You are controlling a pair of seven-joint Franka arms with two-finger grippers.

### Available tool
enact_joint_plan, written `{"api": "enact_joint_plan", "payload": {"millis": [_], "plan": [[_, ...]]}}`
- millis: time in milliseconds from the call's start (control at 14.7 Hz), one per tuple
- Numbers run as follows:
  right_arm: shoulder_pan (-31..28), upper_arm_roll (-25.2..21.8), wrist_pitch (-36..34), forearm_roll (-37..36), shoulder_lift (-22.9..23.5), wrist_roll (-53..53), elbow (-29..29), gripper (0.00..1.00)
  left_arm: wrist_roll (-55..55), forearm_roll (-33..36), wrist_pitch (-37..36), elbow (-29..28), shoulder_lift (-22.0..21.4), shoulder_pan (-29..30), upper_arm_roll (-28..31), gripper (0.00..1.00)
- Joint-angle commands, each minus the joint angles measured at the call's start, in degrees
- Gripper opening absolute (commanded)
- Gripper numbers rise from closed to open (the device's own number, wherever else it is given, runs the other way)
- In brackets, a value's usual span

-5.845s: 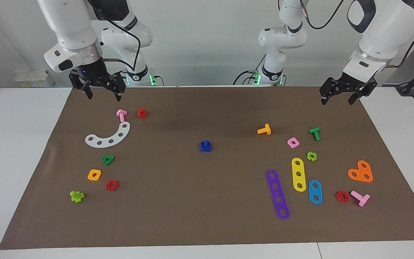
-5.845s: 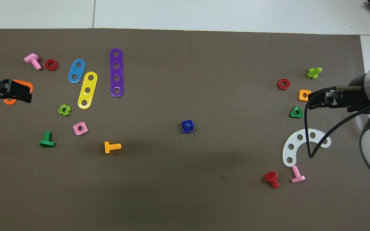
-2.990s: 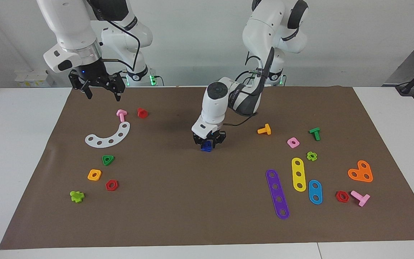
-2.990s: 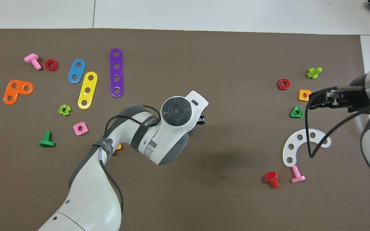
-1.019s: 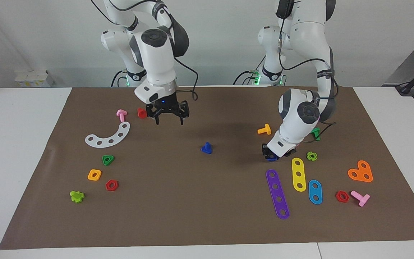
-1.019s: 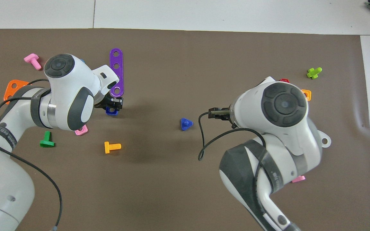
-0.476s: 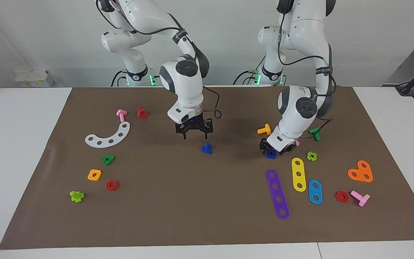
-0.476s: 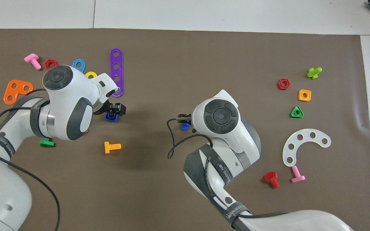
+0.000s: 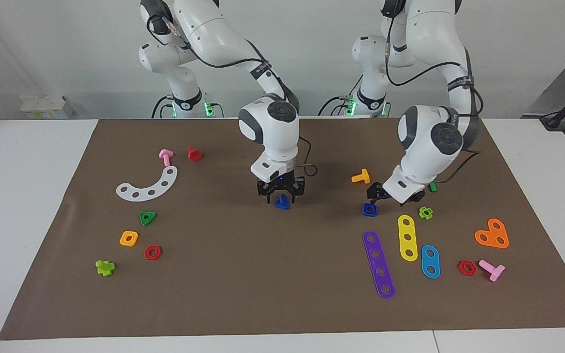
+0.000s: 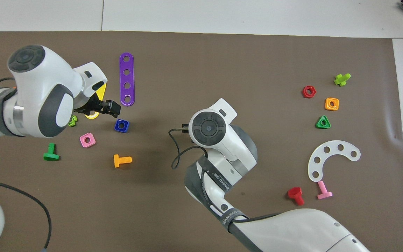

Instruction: Unscrew and place screws in storage area

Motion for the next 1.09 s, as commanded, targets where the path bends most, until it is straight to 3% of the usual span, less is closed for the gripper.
{"api": "enact_joint_plan", "payload": {"millis": [0, 136, 272, 544, 748, 1019], "plan": [[0.6, -0.1, 2.4, -2.8, 2.0, 1.6, 0.5, 0.57, 8.1, -0.2, -3.8, 0.1, -2.2, 6.4, -0.3, 1.0], [0.7, -0.1, 3.2, -3.0, 2.0, 1.6, -0.7, 0.47, 11.9, -0.1, -5.7, -0.1, -4.1, 10.2, -0.3, 1.0], [1.1, -0.1, 2.6, -2.9, 2.0, 2.1, -0.6, 0.47, 11.8, -0.2, -6.7, -0.1, -7.7, 13.3, -0.2, 1.0], [1.2, -0.1, 1.5, -2.9, 1.5, 3.1, -0.6, 0.47, 9.2, 0.3, -14.3, 5.7, -10.7, 13.4, 1.0, 1.0], [1.2, -0.1, 0.3, -2.9, 1.3, 3.2, -0.9, 0.47, 9.0, 8.9, -23.7, 14.2, -11.0, 11.3, -0.1, 1.0], [0.7, 0.0, -0.1, -2.9, 0.1, 3.0, -0.7, 0.47, 8.9, 8.1, -30.5, 18.5, -11.6, 9.2, -0.2, 1.0]]}}
